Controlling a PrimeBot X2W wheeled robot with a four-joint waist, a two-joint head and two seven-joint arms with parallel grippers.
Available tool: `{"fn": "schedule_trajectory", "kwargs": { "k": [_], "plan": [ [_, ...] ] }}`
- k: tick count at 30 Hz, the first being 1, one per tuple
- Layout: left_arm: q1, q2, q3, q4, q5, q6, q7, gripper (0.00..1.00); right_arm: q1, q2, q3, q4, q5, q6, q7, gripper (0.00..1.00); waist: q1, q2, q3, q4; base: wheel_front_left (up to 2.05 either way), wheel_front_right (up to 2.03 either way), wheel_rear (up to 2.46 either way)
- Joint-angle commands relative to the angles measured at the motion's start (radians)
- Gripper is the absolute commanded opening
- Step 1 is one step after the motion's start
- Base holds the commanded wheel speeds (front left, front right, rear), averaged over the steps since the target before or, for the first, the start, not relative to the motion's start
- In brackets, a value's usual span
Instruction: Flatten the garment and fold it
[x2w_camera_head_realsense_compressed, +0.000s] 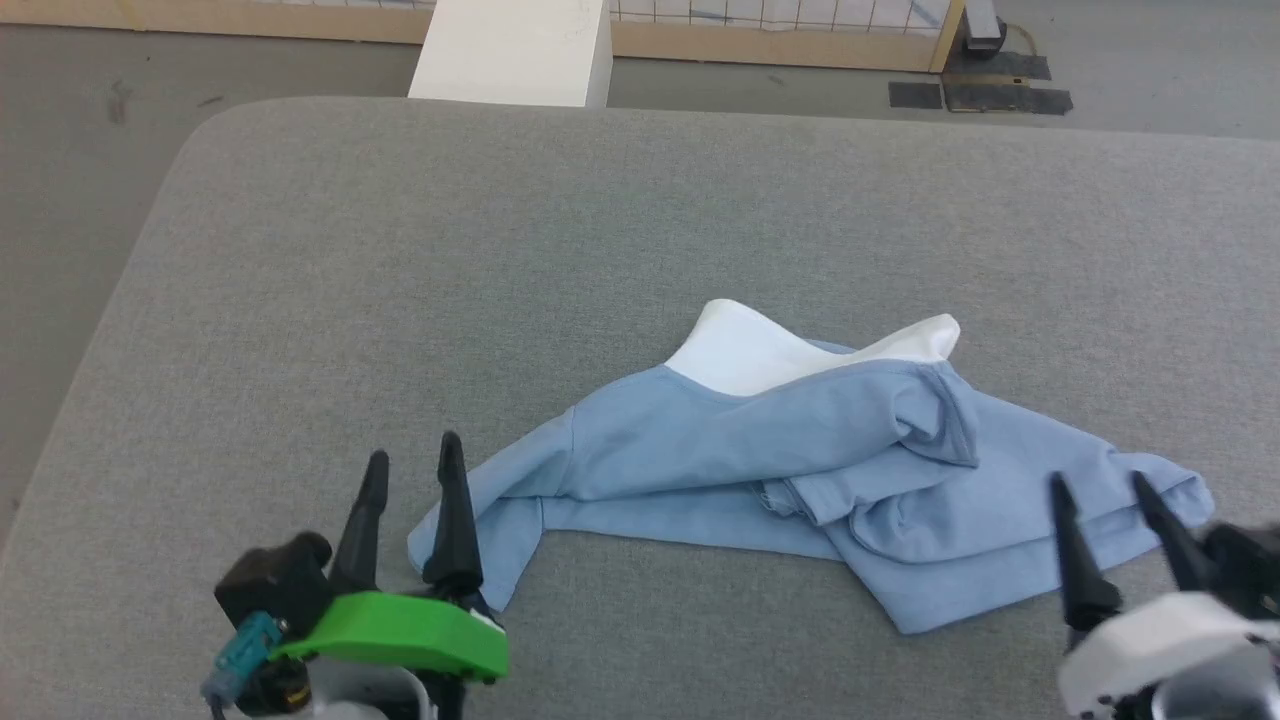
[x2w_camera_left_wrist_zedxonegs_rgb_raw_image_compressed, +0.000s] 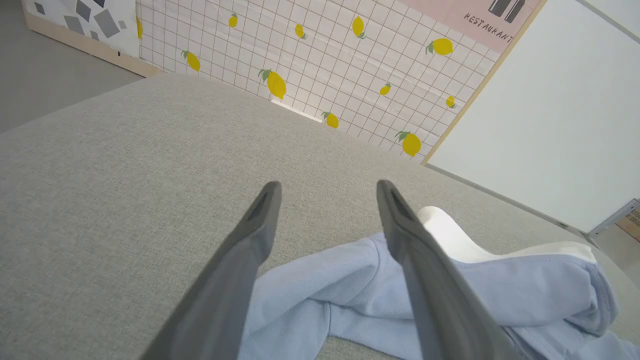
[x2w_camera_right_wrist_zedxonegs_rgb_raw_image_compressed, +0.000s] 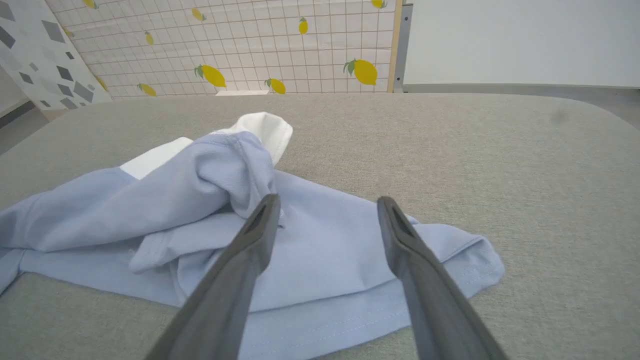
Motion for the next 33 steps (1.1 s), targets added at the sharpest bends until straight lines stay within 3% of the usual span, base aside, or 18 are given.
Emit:
{"fn": "schedule_trajectory", "kwargs": {
  "k": [1,7,17,19,23,27,33],
  "plan": [
    [0.021,-0.017,0.011,-0.003,0.016,-0.007,-0.004,1.0,-0.029,-0.009,0.02,-0.01,0.004,-0.001,0.046,1.0,0.0,0.0,0.004,0.004,0.0,0.0,0.0],
    [0.034,-0.059,0.009,0.011,0.06,-0.032,-0.004,1.0,-0.104,-0.079,0.096,0.004,0.046,-0.001,0.244,1.0,0.0,0.0,0.024,0.038,0.0,0.0,0.0],
    [0.002,-0.082,-0.03,0.071,0.102,-0.057,-0.004,1.0,-0.275,-0.239,0.233,0.216,0.076,-0.001,0.333,1.0,0.0,0.0,0.062,0.122,0.0,0.0,0.0],
    [-0.005,-0.084,-0.034,0.084,0.108,-0.06,-0.004,1.0,-0.298,-0.238,0.241,0.265,0.095,-0.001,0.332,0.0,0.0,0.0,0.062,0.135,0.0,0.0,0.0],
    [-0.004,-0.081,-0.04,0.103,0.124,-0.055,-0.004,1.0,-0.322,-0.244,0.246,0.299,0.129,-0.001,0.326,0.0,0.0,0.0,0.043,0.153,0.0,0.0,0.0],
    [0.01,-0.073,-0.045,0.113,0.13,-0.053,-0.004,1.0,-0.341,-0.261,0.216,0.255,0.185,-0.001,0.358,0.0,0.0,0.0,0.018,0.158,0.0,0.0,0.0],
    [0.021,-0.08,-0.053,0.113,0.132,-0.051,-0.004,1.0,-0.44,-0.364,0.153,0.117,0.252,-0.001,0.509,0.0,0.0,0.0,0.021,0.166,0.0,0.0,0.0]
  ]
}}
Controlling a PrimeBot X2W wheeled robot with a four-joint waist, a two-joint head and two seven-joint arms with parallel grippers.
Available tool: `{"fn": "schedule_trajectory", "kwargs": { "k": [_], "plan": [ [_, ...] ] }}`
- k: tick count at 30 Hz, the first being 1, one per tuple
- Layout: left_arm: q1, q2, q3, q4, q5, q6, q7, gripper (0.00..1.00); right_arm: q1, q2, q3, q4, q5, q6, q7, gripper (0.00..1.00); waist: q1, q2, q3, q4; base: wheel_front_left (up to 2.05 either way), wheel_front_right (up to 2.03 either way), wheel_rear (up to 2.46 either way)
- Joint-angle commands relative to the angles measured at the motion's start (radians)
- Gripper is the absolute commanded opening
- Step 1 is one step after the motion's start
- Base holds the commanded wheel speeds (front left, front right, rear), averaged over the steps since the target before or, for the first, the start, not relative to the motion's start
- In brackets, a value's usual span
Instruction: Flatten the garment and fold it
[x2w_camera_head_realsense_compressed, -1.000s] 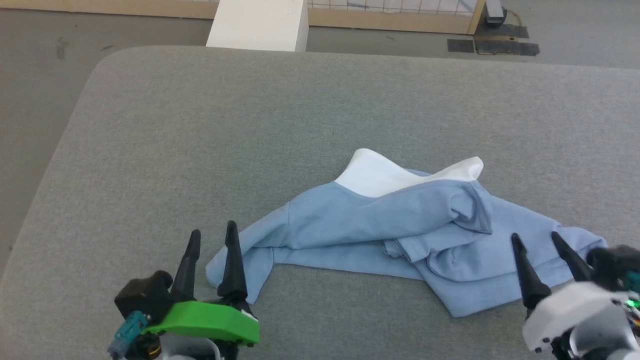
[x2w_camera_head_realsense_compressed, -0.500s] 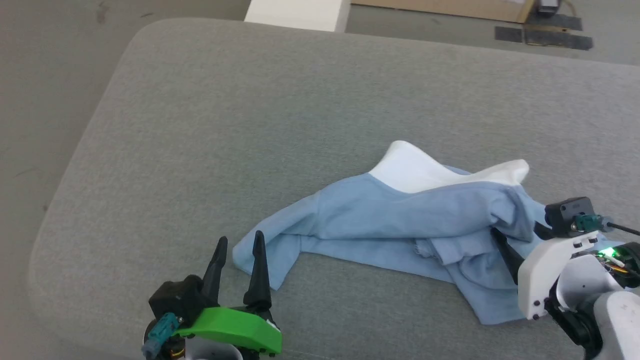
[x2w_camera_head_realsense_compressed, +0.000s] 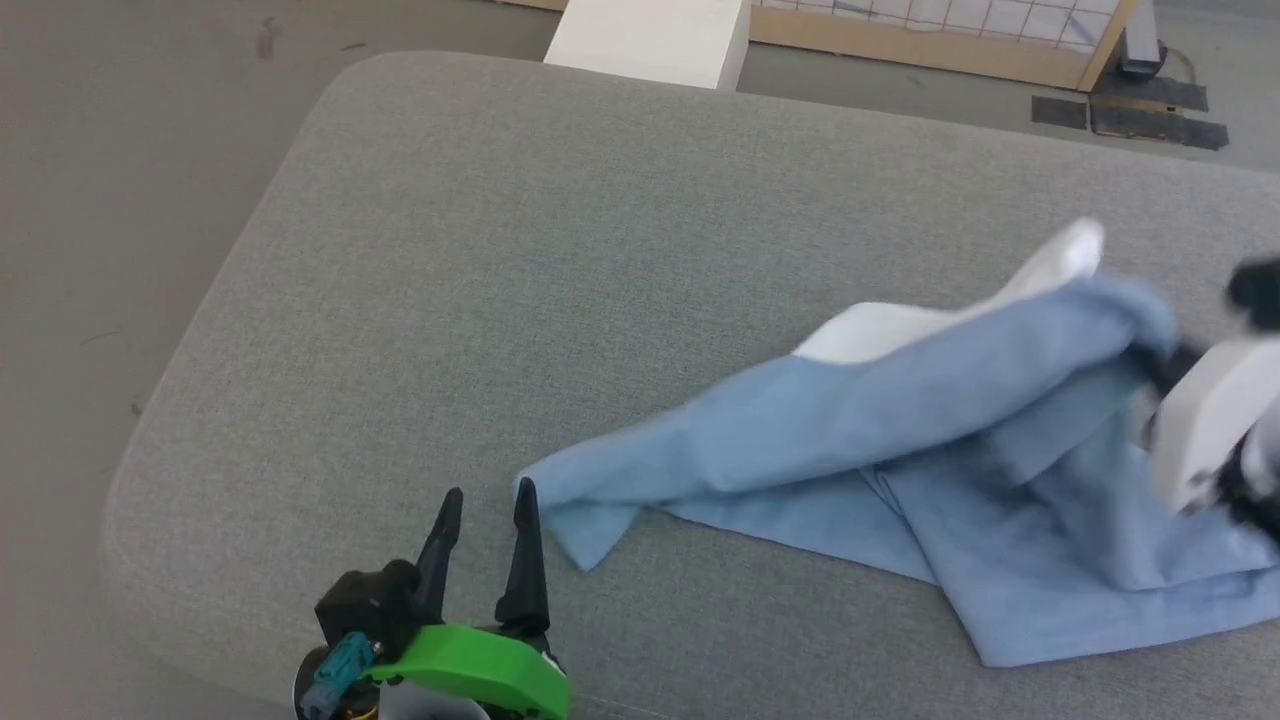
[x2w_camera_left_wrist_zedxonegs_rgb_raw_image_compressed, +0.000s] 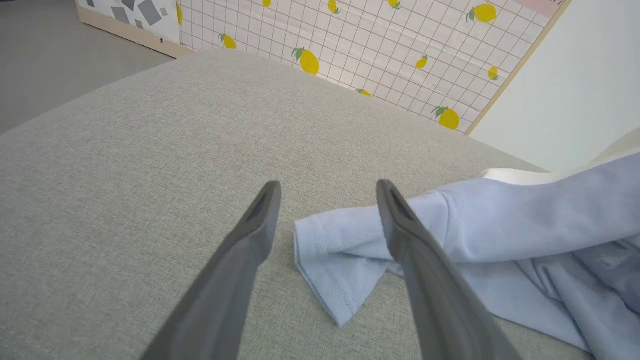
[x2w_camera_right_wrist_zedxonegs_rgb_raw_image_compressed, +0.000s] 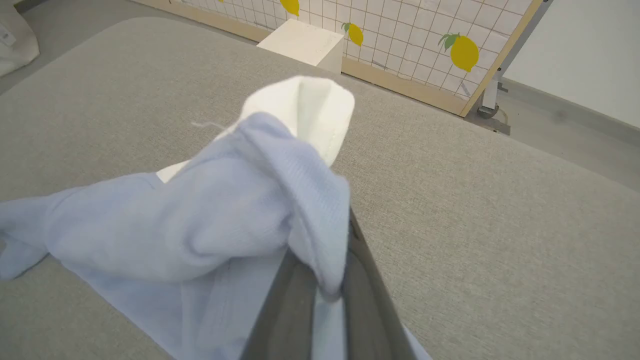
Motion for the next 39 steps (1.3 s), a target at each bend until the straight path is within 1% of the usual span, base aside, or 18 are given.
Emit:
{"fn": "schedule_trajectory", "kwargs": {
  "k": [1,4,6,10,13,14,15,18,21,27,30,32,36,39],
  "plan": [
    [0.002,-0.005,-0.004,-0.001,0.017,0.0,-0.004,1.0,-0.051,-0.045,-0.001,-0.032,-0.001,-0.002,0.038,0.0,0.0,0.0,0.013,0.007,0.0,0.0,0.0],
    [-0.009,-0.021,-0.007,-0.002,0.027,-0.005,-0.004,1.0,-0.146,-0.149,0.027,-0.06,-0.011,-0.002,0.12,0.0,0.0,0.0,0.049,0.019,0.0,0.0,0.0],
    [-0.024,-0.036,-0.014,0.003,0.036,-0.013,-0.004,1.0,-0.214,-0.237,0.079,-0.043,-0.033,-0.002,0.142,0.0,0.0,0.0,0.082,0.036,0.0,0.0,0.0],
    [-0.067,-0.07,-0.035,0.027,0.053,-0.037,-0.004,1.0,-0.343,-0.371,0.186,0.056,-0.081,-0.002,0.111,0.0,0.0,0.0,0.152,0.088,0.0,0.0,0.0],
    [-0.099,-0.094,-0.048,0.045,0.063,-0.053,-0.004,1.0,-0.417,-0.415,0.243,0.157,-0.115,-0.002,0.079,0.0,0.0,0.0,0.202,0.131,0.0,0.0,0.0],
    [-0.109,-0.102,-0.052,0.052,0.067,-0.059,-0.004,1.0,-0.44,-0.415,0.251,0.2,-0.124,-0.002,0.068,0.55,0.0,0.0,0.217,0.145,0.0,0.0,0.0],
    [-0.116,-0.107,-0.056,0.058,0.07,-0.063,-0.004,1.0,-0.455,-0.413,0.25,0.234,-0.137,-0.002,0.058,1.0,0.0,0.0,0.23,0.155,0.0,0.0,0.0],
    [-0.136,-0.121,-0.06,0.071,0.077,-0.075,-0.004,1.0,-0.49,-0.388,0.248,0.331,-0.194,-0.002,0.0,1.0,0.0,0.0,0.258,0.177,0.0,0.0,0.0],
    [-0.144,-0.13,-0.055,0.079,0.082,-0.08,-0.004,1.0,-0.504,-0.355,0.25,0.402,-0.22,-0.002,-0.062,1.0,0.0,0.0,0.265,0.18,0.0,0.0,0.0],
    [-0.143,-0.136,-0.035,0.096,0.089,-0.087,-0.004,1.0,-0.522,-0.314,0.247,0.462,-0.194,-0.002,-0.151,1.0,0.0,0.0,0.228,0.142,0.0,0.0,0.0],
    [-0.138,-0.137,-0.022,0.101,0.095,-0.09,-0.004,1.0,-0.515,-0.292,0.226,0.448,-0.16,-0.002,-0.187,1.0,0.0,0.0,0.192,0.113,0.0,0.0,0.0],
    [-0.129,-0.137,-0.011,0.103,0.099,-0.091,-0.004,1.0,-0.492,-0.264,0.197,0.421,-0.119,-0.002,-0.203,1.0,0.0,0.0,0.162,0.09,0.0,0.0,0.0],
    [-0.104,-0.129,0.016,0.098,0.11,-0.093,-0.004,1.0,-0.399,-0.219,0.127,0.322,-0.058,-0.002,-0.248,1.0,0.0,0.0,0.104,0.046,0.0,0.0,0.0],
    [-0.079,-0.114,0.039,0.079,0.118,-0.092,-0.004,1.0,-0.284,-0.163,0.033,0.218,-0.056,-0.002,-0.303,1.0,0.0,0.0,0.069,0.012,0.0,0.0,0.0]
  ]
}}
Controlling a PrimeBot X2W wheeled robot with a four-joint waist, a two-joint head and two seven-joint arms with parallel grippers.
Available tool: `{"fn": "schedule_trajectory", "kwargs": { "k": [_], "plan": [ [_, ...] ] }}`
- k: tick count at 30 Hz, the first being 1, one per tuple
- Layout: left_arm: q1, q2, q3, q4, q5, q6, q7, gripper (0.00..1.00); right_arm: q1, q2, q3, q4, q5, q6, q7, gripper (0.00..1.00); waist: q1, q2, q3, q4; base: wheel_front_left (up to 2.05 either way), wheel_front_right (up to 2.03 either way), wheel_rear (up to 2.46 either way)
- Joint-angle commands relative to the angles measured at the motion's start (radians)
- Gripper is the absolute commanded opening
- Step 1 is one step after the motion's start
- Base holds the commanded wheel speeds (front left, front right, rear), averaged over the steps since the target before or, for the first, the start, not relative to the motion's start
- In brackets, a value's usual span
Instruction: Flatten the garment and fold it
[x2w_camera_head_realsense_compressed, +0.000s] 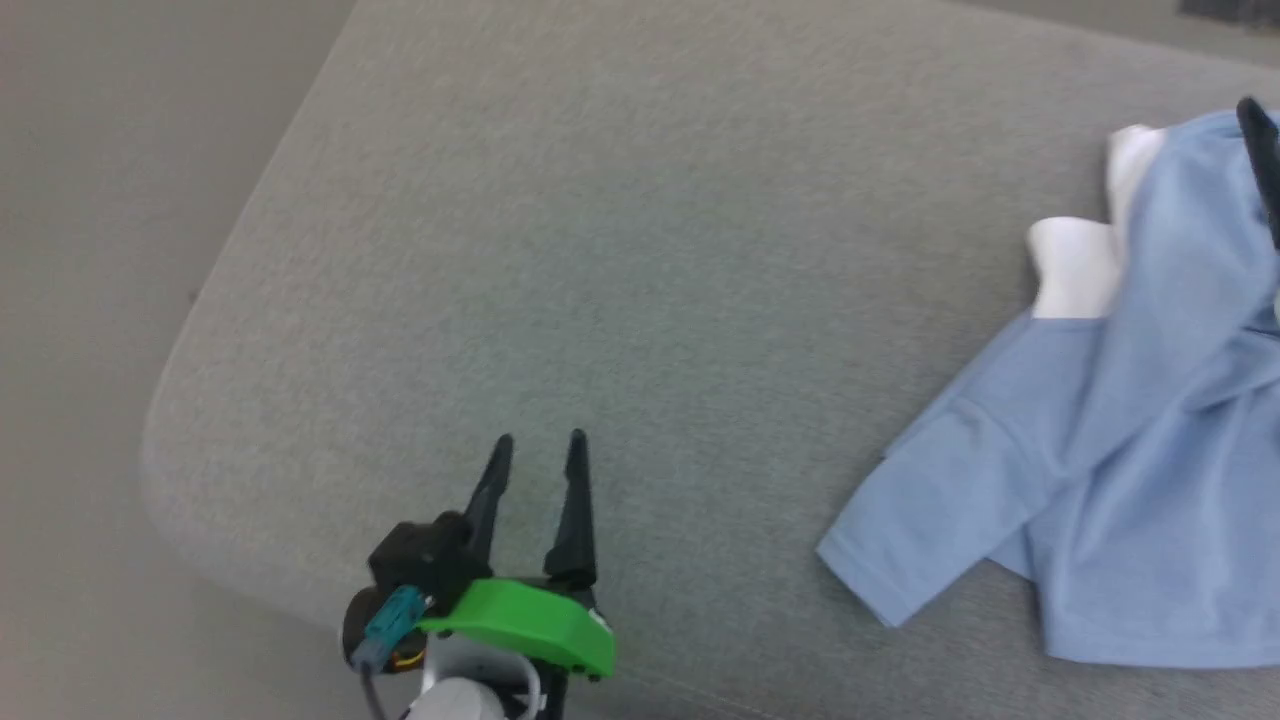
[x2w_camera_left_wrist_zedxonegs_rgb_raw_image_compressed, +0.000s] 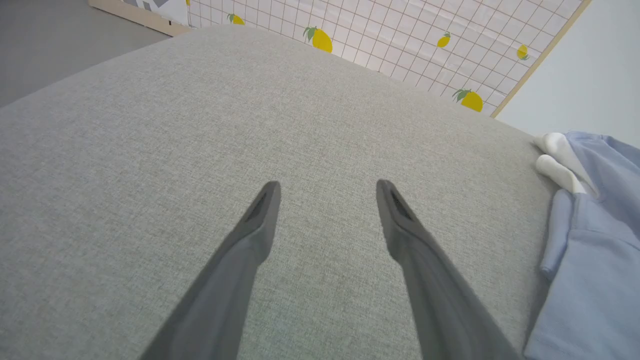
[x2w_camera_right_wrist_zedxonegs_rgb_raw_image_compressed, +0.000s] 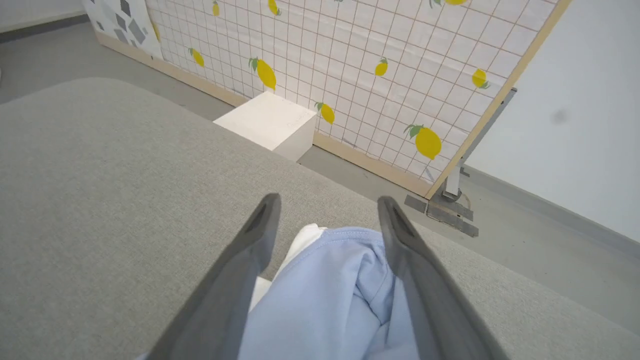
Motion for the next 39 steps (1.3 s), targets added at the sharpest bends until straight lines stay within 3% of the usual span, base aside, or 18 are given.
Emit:
{"fn": "schedule_trajectory", "kwargs": {
  "k": [1,6,12,14,19,24,31,39],
  "plan": [
    [0.017,0.01,0.012,-0.013,0.013,-0.001,-0.004,1.0,0.059,0.031,-0.044,-0.038,-0.006,-0.002,-0.026,1.0,-0.0001,0.0,-0.089,-0.091,0.0,0.0,0.0],
    [0.073,0.03,0.038,-0.05,0.028,-0.003,-0.004,1.0,0.299,0.205,-0.223,-0.232,-0.082,-0.002,-0.132,1.0,-0.0001,0.0,-0.126,-0.138,0.0,0.0,0.0],
    [0.132,0.043,0.062,-0.085,0.06,-0.008,-0.004,1.0,0.57,0.446,-0.323,-0.409,-0.191,-0.002,-0.267,1.0,-0.0001,0.0,-0.161,-0.183,0.0,0.0,0.0],
    [0.154,0.047,0.064,-0.086,0.07,-0.01,-0.004,1.0,0.651,0.497,-0.336,-0.439,-0.215,-0.002,-0.302,1.0,-0.0001,0.0,-0.171,-0.197,0.0,0.0,0.0],
    [0.184,0.055,0.064,-0.08,0.077,-0.004,0.0,1.0,0.777,0.522,-0.333,-0.411,-0.138,-0.002,-0.345,1.0,-0.0001,0.0,-0.195,-0.231,0.0,0.0,0.0],
    [0.141,0.083,0.03,-0.11,0.111,-0.01,0.072,1.0,0.787,0.522,-0.314,-0.385,-0.113,-0.002,-0.377,1.0,-0.0001,0.0,-0.208,-0.252,0.0,0.0,0.0],
    [0.019,0.101,-0.077,-0.18,0.149,-0.062,0.293,1.0,0.783,0.522,-0.328,-0.375,-0.114,-0.002,-0.379,1.0,-0.0001,0.0,-0.214,-0.257,0.0,0.0,0.0],
    [-0.165,0.077,-0.206,-0.045,0.147,-0.16,0.611,1.0,0.777,0.522,-0.32,-0.366,-0.107,-0.002,-0.365,1.0,-0.0001,0.0,-0.186,-0.254,0.0,0.0,0.0]
  ]
}}
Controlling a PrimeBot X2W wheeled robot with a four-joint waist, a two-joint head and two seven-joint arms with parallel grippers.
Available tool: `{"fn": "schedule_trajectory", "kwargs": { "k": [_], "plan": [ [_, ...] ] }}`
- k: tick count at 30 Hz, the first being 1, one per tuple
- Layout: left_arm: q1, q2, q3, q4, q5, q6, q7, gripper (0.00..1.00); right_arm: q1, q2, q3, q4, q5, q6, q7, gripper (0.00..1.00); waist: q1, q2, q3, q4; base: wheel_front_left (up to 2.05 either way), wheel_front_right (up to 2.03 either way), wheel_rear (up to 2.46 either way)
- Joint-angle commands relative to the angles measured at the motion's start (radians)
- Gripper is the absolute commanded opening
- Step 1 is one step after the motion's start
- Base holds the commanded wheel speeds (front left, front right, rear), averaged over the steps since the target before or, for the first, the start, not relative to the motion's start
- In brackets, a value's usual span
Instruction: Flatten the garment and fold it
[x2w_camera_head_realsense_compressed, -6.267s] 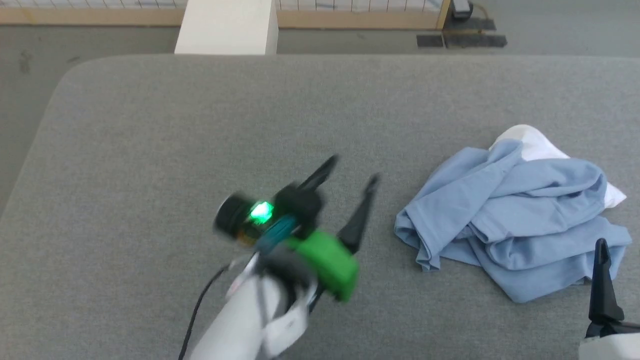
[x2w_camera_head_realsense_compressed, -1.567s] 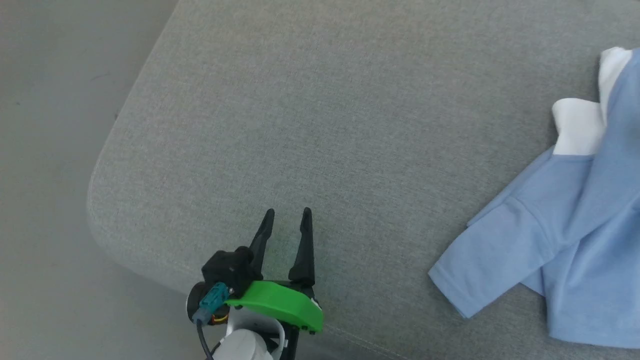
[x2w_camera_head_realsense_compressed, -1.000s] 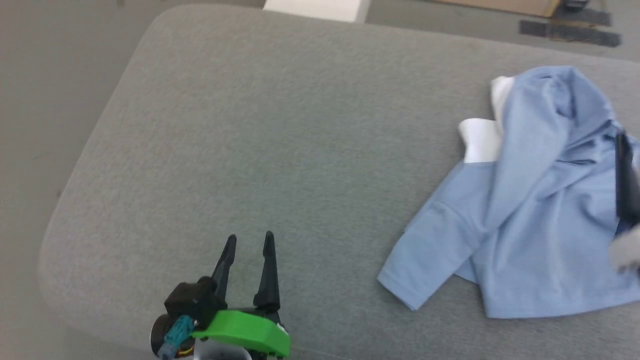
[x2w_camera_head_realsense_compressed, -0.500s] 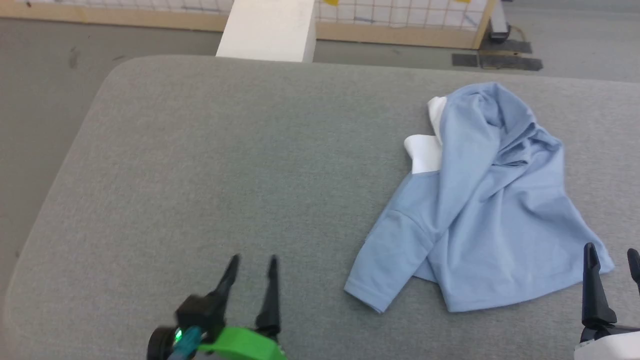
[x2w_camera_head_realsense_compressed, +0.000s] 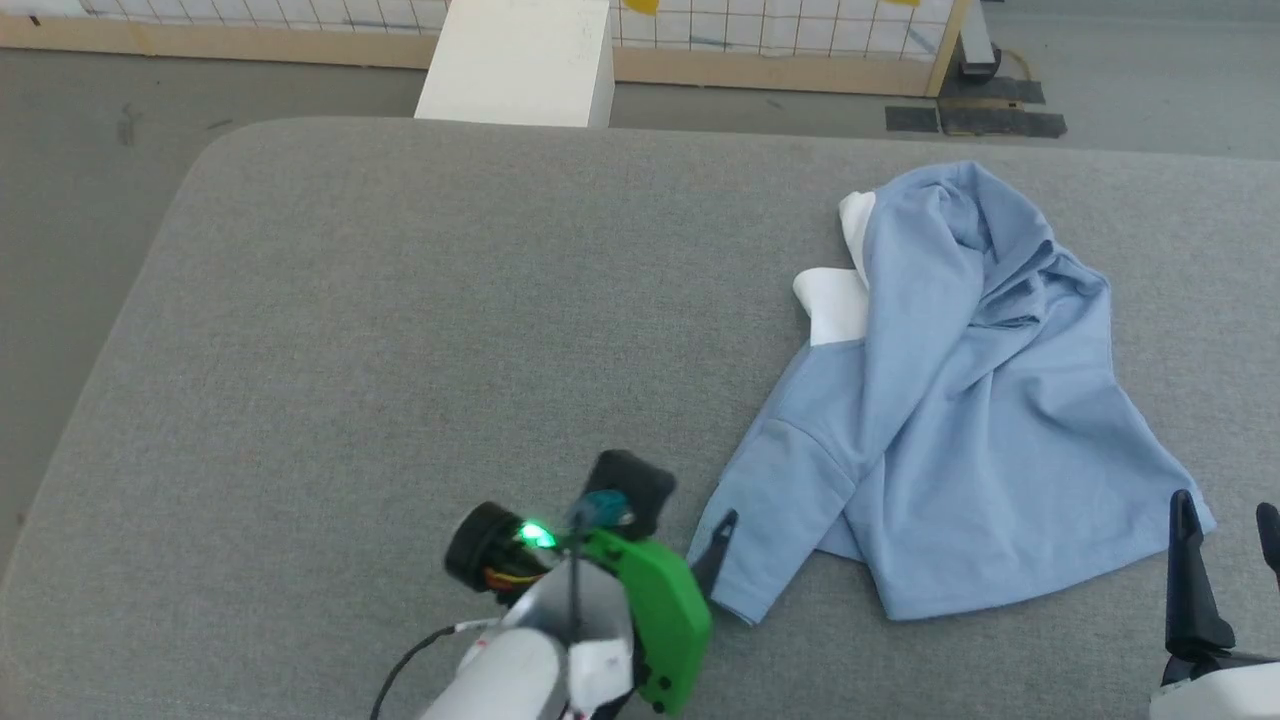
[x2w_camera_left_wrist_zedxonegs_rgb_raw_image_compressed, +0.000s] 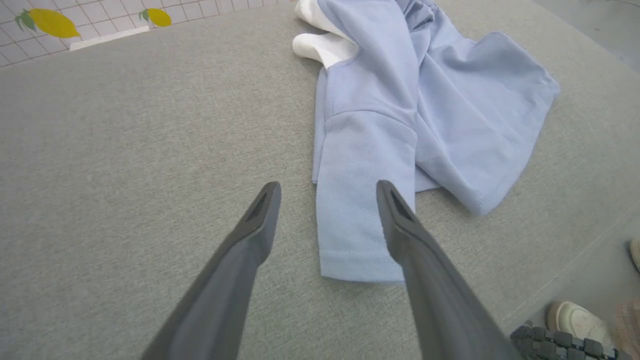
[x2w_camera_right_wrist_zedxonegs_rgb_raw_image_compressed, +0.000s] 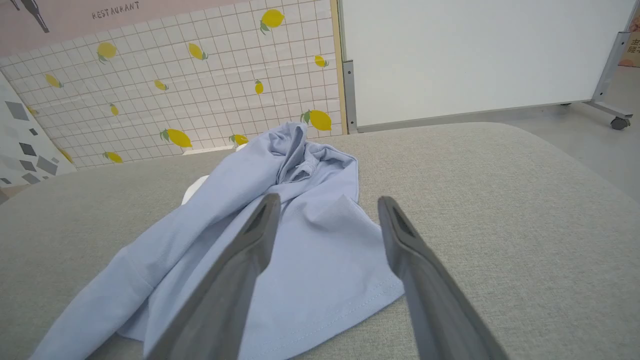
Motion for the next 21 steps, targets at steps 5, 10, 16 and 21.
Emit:
{"fn": "schedule_trajectory", "kwargs": {
  "k": [5,10,16,21],
  "plan": [
    [-0.08,-0.038,-0.042,0.14,-0.048,-0.043,0.119,1.0,-0.024,0.0,0.009,0.004,0.004,-0.001,0.009,1.0,0.0,0.0,0.031,-0.01,0.0,0.0,0.0],
    [-0.13,-0.057,-0.06,0.269,-0.044,-0.04,0.148,1.0,-0.033,0.0,0.01,-0.004,0.004,-0.001,0.015,1.0,0.0,0.0,0.06,-0.024,0.0,0.0,0.0],
    [-0.164,-0.079,-0.08,0.398,-0.053,-0.04,0.121,0.0,-0.045,0.0,0.009,-0.008,0.006,-0.001,0.018,1.0,0.0,0.0,0.082,-0.034,0.0,0.0,0.0],
    [-0.179,-0.091,-0.078,0.434,-0.081,-0.034,0.068,0.0,-0.052,0.0,-0.005,-0.002,0.009,-0.001,0.018,1.0,0.0,0.0,0.08,-0.028,0.0,0.0,0.0]
  ]
}}
